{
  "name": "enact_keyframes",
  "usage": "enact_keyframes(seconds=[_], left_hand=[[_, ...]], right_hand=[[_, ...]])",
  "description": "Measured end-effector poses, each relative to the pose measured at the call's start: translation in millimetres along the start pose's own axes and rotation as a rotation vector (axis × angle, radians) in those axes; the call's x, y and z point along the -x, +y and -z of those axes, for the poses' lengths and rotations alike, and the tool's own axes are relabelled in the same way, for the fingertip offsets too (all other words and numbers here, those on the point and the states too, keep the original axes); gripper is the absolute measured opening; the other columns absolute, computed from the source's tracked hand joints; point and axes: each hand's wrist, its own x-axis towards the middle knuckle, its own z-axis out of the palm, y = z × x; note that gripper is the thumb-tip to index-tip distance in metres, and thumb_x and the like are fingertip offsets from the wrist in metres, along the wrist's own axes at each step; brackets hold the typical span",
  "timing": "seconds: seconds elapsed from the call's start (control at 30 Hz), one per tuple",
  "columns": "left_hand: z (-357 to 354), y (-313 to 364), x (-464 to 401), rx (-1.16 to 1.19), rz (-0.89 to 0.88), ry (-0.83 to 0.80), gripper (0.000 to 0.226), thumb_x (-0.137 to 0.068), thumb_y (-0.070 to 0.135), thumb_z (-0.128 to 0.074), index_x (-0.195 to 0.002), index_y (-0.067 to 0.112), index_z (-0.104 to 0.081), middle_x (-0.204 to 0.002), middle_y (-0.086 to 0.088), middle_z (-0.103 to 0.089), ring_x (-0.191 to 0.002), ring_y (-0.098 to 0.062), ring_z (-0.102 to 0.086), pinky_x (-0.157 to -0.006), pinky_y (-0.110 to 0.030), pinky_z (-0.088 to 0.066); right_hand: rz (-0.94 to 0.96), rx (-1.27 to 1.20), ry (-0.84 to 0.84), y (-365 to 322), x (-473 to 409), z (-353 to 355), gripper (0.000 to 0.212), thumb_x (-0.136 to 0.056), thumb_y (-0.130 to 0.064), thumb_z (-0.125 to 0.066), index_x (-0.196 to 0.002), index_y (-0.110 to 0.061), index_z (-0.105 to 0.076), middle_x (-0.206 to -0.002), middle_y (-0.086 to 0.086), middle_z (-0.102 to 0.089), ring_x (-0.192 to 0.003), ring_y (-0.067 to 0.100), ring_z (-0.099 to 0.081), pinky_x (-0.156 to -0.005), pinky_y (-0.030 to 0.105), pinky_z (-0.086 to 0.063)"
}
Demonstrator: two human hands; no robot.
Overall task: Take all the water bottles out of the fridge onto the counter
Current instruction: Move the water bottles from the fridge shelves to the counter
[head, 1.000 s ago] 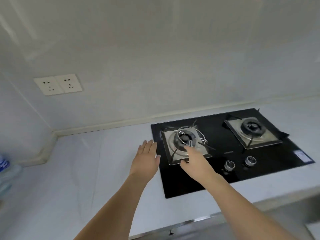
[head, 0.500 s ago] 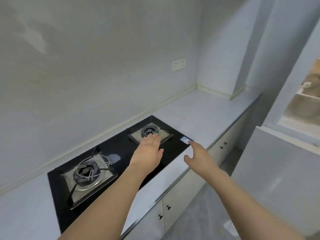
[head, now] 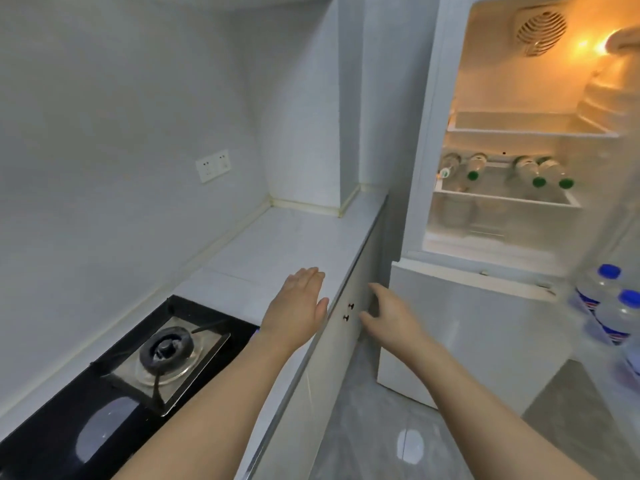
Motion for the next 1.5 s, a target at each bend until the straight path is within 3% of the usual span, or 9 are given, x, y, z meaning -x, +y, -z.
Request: enact_keyframes(seconds=[0.13,0.33,0.47,0.73,0.9,1.17,1.37,1.5], left_hand=[[-14,-4,-79,0.03,-0.058,-0.01,0.053,-0.104,0.033,-0.037,-0.152,0.015,-0.027,-0.16,-0.002,-0.025,-0.148,-0.018,-0.017,-0.121,-0.03,-0.01],[-32,-3,-189,0.104,-0.107,-0.027,0.053,-0.104,0.035,-0.036,-0.153,0.018,-0.026,-0.161,0.001,-0.023,-0.148,-0.016,-0.018,-0.119,-0.028,-0.014],[-47,18,-246,0.196,-0.168,-0.061,0.051,-0.103,0.031,-0.038,-0.151,0.017,-0.029,-0.16,0.002,-0.025,-0.147,-0.013,-0.021,-0.118,-0.03,-0.023],[-89,121,-361,0.316,-0.349,-0.176,0.047,-0.102,0.032,-0.042,-0.148,0.021,-0.035,-0.157,0.004,-0.031,-0.141,-0.013,-0.034,-0.114,-0.028,-0.03],[-113,175,-430,0.332,-0.347,-0.206,0.047,-0.102,0.033,-0.043,-0.146,0.021,-0.037,-0.152,0.003,-0.038,-0.136,-0.015,-0.042,-0.112,-0.032,-0.036],[-151,258,-541,0.346,-0.354,-0.241,0.034,-0.098,0.027,-0.05,-0.132,0.022,-0.05,-0.132,0.001,-0.054,-0.12,-0.02,-0.053,-0.097,-0.031,-0.042],[-186,319,-605,0.395,-0.371,-0.266,0.043,-0.099,0.028,-0.048,-0.141,0.021,-0.045,-0.144,0.002,-0.046,-0.128,-0.016,-0.045,-0.106,-0.03,-0.037],[-209,351,-636,0.269,-0.55,-0.299,0.046,-0.097,0.025,-0.045,-0.143,0.025,-0.042,-0.147,0.005,-0.04,-0.131,-0.018,-0.042,-0.104,-0.034,-0.038]], right_hand=[[-0.059,0.011,0.032,17,-56,23,0.065,-0.093,-0.025,-0.054,-0.151,-0.013,-0.026,-0.155,0.003,-0.031,-0.142,0.019,-0.03,-0.113,0.029,-0.025],[-0.115,0.014,0.145,41,-141,66,0.059,-0.095,-0.021,-0.051,-0.149,-0.015,-0.03,-0.154,0.0,-0.035,-0.14,0.017,-0.033,-0.11,0.025,-0.026],[-0.201,-0.016,0.211,69,-176,95,0.06,-0.094,-0.025,-0.051,-0.15,-0.019,-0.028,-0.155,-0.004,-0.031,-0.142,0.016,-0.03,-0.112,0.029,-0.026],[-0.343,-0.044,0.361,154,-237,179,0.061,-0.094,-0.025,-0.052,-0.15,-0.015,-0.03,-0.154,-0.001,-0.034,-0.14,0.017,-0.032,-0.112,0.028,-0.026],[-0.376,-0.083,0.408,207,-281,228,0.06,-0.094,-0.025,-0.054,-0.149,-0.016,-0.032,-0.153,0.0,-0.036,-0.138,0.018,-0.036,-0.11,0.029,-0.03],[-0.469,-0.282,0.625,286,-353,307,0.047,-0.093,-0.017,-0.053,-0.139,-0.011,-0.044,-0.13,-0.001,-0.053,-0.124,0.023,-0.049,-0.095,0.027,-0.039],[-0.583,-0.347,0.803,343,-395,358,0.051,-0.092,-0.01,-0.048,-0.142,-0.007,-0.039,-0.145,0.011,-0.044,-0.131,0.027,-0.044,-0.103,0.037,-0.038],[-0.642,-0.29,0.919,380,-414,377,0.051,-0.091,-0.008,-0.048,-0.141,-0.011,-0.039,-0.142,0.009,-0.042,-0.124,0.029,-0.047,-0.096,0.036,-0.041]])
